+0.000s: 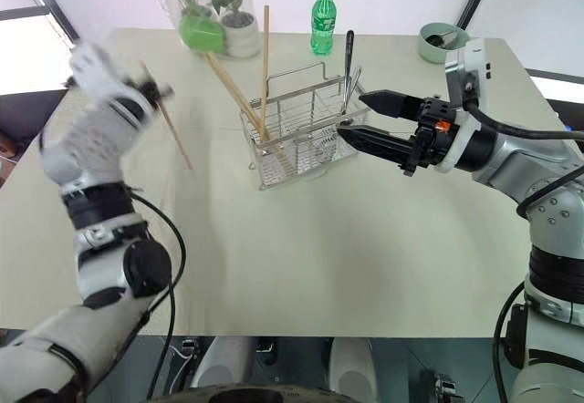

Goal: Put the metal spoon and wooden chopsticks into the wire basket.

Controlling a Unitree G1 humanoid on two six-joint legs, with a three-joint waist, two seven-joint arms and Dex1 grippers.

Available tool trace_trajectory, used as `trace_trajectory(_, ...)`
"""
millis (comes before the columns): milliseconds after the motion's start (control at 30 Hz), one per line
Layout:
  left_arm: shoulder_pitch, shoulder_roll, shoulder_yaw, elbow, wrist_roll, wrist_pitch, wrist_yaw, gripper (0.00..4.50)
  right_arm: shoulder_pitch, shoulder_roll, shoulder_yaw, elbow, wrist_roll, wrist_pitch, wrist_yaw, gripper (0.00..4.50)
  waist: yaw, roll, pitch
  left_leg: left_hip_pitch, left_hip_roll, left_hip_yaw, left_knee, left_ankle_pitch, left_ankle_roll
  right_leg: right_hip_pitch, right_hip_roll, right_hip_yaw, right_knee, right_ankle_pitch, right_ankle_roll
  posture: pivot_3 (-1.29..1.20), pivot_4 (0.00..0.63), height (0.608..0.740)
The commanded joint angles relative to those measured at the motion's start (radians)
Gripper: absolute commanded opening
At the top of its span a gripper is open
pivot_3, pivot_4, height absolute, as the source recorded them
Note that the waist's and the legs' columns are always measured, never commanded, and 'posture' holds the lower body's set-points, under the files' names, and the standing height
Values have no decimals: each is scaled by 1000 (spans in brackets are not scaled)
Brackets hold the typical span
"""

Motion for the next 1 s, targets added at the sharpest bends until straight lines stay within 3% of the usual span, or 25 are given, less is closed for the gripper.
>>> trace_trajectory(33,-94,34,35,-64,-144,-77,-67,39,-4,-15,-31,-23,14,-3,-3,4500,1,0,0,0,0,0,0,0,1,1,0,0,-1,0,0,0,150,684)
trace_trajectory(133,-149,42,29,-69,-228,-78,-79,39,-7,-10,-28,-22,13,-1,-9,4500,3,0,0,1,0,1,0,0,1,3,0,-1,-2,1,1,0,150,684)
trace_trajectory(333,-216,-23,-147,-124,-286,-66,-140,39,1,3,-34,-39,23,-1,-35,4500,3,0,0,1,0,0,1,0,1,6,1,-2,-7,4,5,0,150,684)
trace_trajectory(467,-200,-85,-269,-119,-265,-96,-184,39,17,9,-54,-53,40,1,-67,4500,0,0,0,2,0,1,1,-1,2,8,2,-2,-11,6,7,0,150,684)
trace_trajectory(667,-93,-99,-453,-130,-151,-184,-289,39,47,6,-83,-79,66,1,-105,4500,0,0,0,3,0,2,1,-1,2,8,2,-1,-11,6,6,0,150,684)
trace_trajectory(867,0,-147,-511,-134,-108,-271,-317,39,69,-1,-101,-90,85,1,-127,4500,2,0,0,3,0,1,1,-2,4,8,2,-1,-12,5,4,0,150,684)
trace_trajectory(900,13,-162,-511,-135,-109,-283,-314,846,70,-2,-101,-89,86,-1,-130,4500,2,0,0,3,0,1,1,-2,4,9,1,-1,-12,5,3,0,150,684)
trace_trajectory(1000,31,-185,-506,-145,-115,-299,-302,2181,68,-5,-99,-85,88,-3,-133,4500,1,0,0,3,0,1,1,-2,5,9,1,-1,-13,5,3,0,150,684)
